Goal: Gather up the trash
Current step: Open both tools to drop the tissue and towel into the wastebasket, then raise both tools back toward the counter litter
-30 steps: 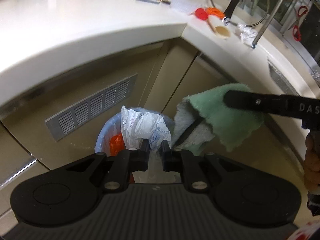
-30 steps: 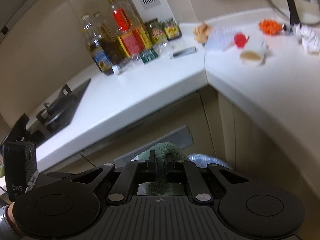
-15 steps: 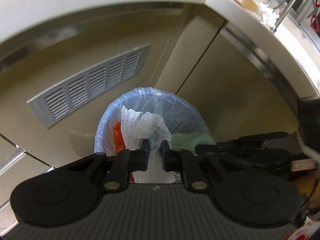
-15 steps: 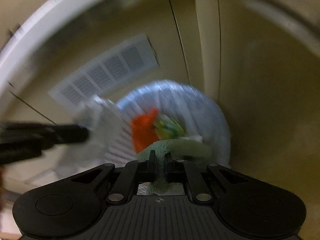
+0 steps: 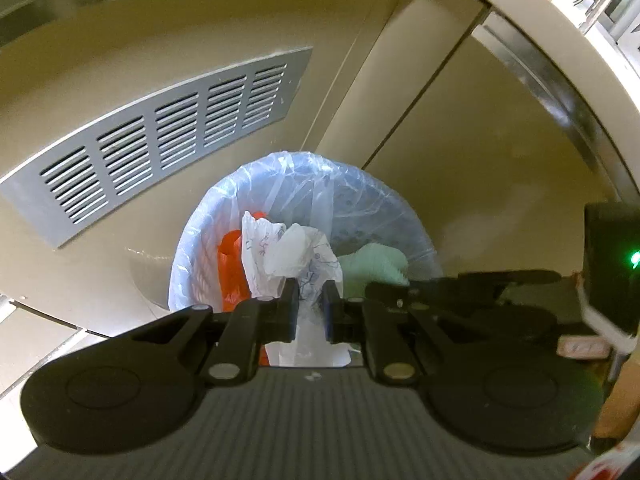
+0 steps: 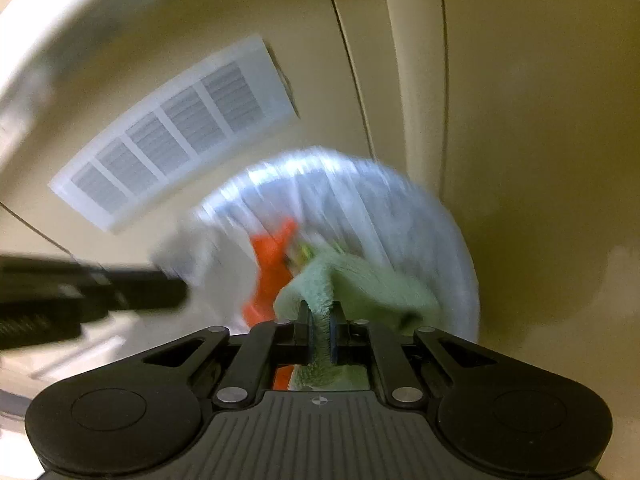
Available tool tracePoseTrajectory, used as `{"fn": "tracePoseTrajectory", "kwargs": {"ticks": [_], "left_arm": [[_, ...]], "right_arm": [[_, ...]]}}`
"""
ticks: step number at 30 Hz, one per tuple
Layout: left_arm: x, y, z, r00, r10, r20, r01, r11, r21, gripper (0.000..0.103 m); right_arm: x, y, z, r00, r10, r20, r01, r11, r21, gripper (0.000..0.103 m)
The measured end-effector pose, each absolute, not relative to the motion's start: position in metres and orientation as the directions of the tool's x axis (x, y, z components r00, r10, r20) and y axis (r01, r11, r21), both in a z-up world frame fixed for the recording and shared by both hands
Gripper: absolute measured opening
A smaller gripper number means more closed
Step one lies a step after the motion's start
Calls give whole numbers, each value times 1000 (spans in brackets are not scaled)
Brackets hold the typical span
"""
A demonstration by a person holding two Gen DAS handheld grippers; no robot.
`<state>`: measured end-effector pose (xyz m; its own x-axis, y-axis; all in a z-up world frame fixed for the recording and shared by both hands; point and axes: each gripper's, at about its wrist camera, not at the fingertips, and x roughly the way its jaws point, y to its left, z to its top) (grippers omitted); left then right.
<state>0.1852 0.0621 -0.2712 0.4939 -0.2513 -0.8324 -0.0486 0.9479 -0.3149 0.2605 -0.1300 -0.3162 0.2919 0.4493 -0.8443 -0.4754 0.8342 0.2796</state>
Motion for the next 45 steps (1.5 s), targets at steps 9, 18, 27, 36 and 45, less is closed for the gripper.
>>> {"fn": "tracePoseTrajectory", "kwargs": {"ticks": [9, 18, 27, 36, 45], "left_arm": [[196, 52, -282, 479, -260, -838, -24, 951, -309, 11], [202, 44, -280, 490, -221, -843, -12, 966, -260, 42], [199, 50, -273, 482, -201, -853, -17, 971, -238, 54], [180, 63, -241, 507, -181, -843, -50, 970, -239, 51], [142, 72, -186, 546, -158, -823, -67, 971, -231, 49]], "right_arm": [[266, -144, -304, 340, 426, -839, -409, 870, 276, 54], [264, -153, -278, 367, 428, -826, -372, 881, 291, 54], [262, -154, -272, 371, 434, -821, -371, 880, 298, 54], [248, -163, -243, 395, 450, -801, -378, 874, 305, 54], [215, -175, -190, 420, 492, -763, -400, 855, 331, 54]]}}
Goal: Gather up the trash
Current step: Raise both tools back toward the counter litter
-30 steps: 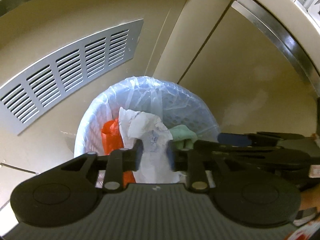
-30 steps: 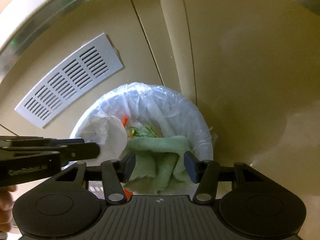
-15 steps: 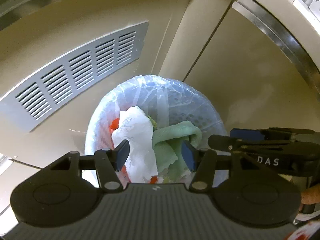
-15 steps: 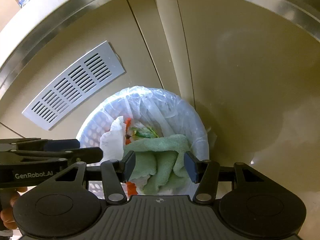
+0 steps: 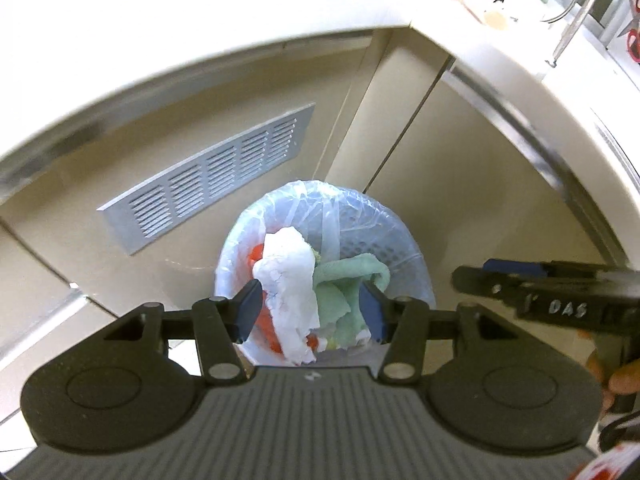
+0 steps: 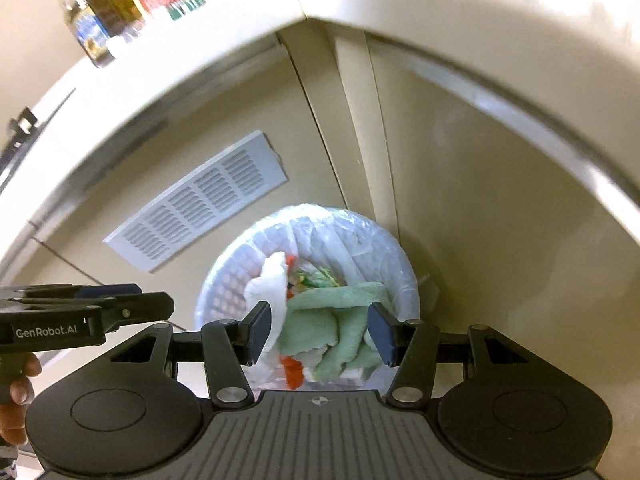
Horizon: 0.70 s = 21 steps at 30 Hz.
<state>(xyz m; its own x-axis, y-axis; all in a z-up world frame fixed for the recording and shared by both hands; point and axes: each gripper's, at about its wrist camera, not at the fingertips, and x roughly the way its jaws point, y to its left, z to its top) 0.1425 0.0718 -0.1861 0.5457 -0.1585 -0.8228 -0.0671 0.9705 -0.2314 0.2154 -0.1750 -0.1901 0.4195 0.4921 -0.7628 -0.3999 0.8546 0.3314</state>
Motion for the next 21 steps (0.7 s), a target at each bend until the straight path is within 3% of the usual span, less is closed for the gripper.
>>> {"fn": "tracePoseTrajectory", "kwargs": {"ticks": [9, 21], "left_arm": [[116, 75, -136, 578, -128, -806, -65, 977, -202, 47], [132, 53, -79, 684, -144, -715, -3, 980, -200, 47]], "right_arm": [[190, -197, -133, 474, 532, -702, -419, 837, 352, 54], [194, -226, -82, 542, 534, -649, -416, 841, 345, 54]]}}
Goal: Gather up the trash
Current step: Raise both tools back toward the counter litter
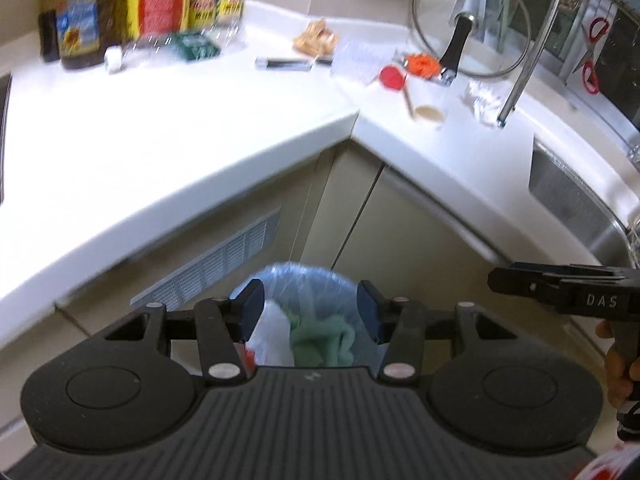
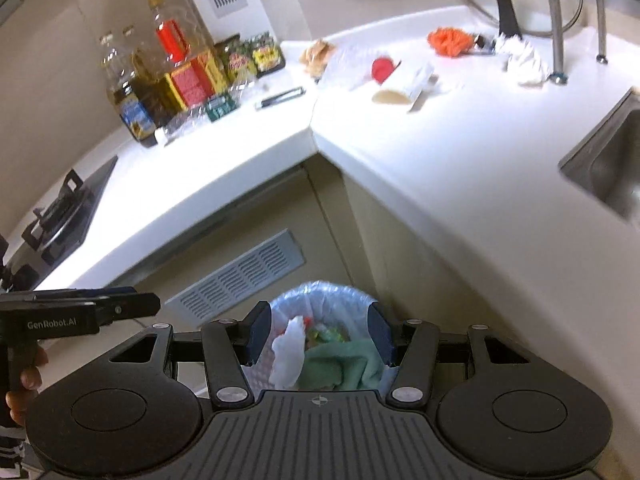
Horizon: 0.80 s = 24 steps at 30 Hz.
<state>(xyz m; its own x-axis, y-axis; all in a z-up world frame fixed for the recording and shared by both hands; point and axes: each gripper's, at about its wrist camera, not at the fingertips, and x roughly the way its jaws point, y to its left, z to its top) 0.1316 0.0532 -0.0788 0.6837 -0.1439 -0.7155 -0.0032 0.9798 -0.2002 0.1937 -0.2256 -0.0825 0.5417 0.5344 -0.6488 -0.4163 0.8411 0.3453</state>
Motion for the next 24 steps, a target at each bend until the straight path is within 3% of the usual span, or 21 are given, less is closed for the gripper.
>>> {"fn": "tracePoseTrajectory", "kwargs": {"ticks": [24], "left_arm": [[284, -42, -33, 751, -224, -621, 148, 974, -172, 47]], "right_arm": [[302, -319, -43, 712, 425, -560, -297, 904, 308, 54]]}}
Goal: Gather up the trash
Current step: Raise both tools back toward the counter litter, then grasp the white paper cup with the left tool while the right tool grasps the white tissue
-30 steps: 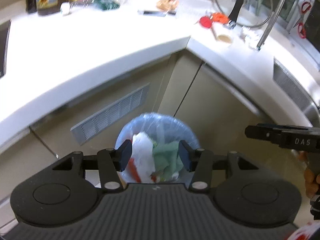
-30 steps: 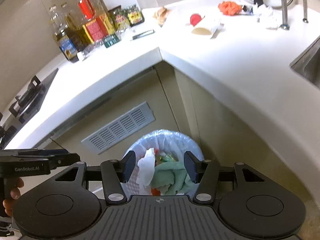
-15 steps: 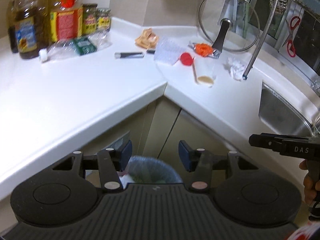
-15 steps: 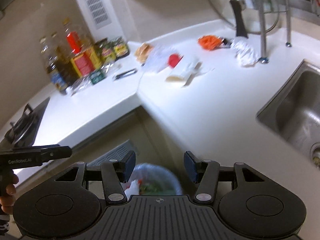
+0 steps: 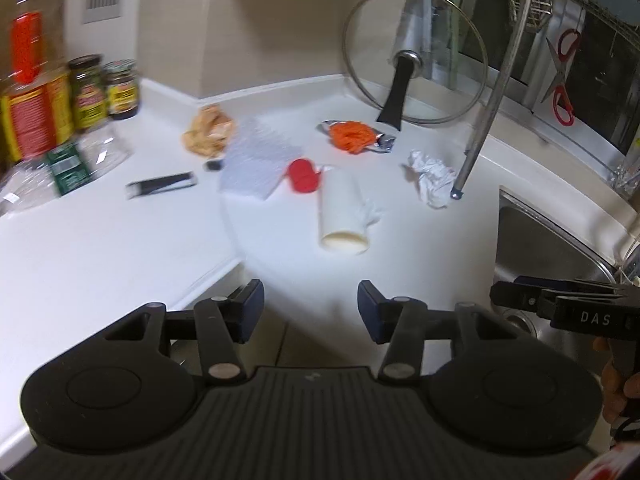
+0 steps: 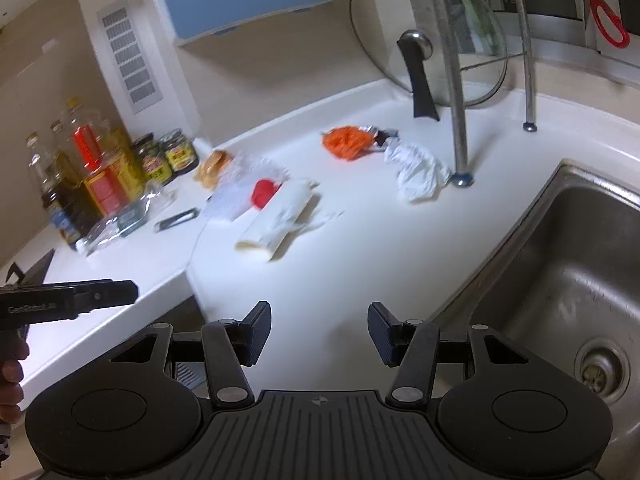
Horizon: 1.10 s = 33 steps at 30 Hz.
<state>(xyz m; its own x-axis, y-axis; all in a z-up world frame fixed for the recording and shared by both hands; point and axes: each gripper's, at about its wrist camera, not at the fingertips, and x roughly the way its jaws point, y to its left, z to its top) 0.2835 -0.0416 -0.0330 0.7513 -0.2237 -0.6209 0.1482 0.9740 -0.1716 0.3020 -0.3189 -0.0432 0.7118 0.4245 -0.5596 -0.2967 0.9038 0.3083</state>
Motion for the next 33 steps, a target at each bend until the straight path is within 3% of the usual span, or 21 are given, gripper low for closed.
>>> {"fn": "tracePoseTrajectory", "kwargs": {"ticks": [10, 15, 27, 33], "left_arm": [[363, -87, -43, 738, -227, -635, 173, 974, -147, 60], [395, -101, -55, 733, -188, -654, 158, 982, -105, 65], [438, -116, -80, 704, -131, -698, 140, 989, -45, 64], [446, -123, -85, 702, -124, -702, 163, 987, -10, 50]], "right_arm": [[358, -340, -46, 734, 398, -550, -285, 916, 282, 54], [383, -349, -49, 745, 392, -540, -283, 918, 277, 63], [422, -359, -57, 736, 407, -541, -284, 911, 300, 64], [431, -361, -61, 733, 414, -539, -288, 908, 306, 64]]}}
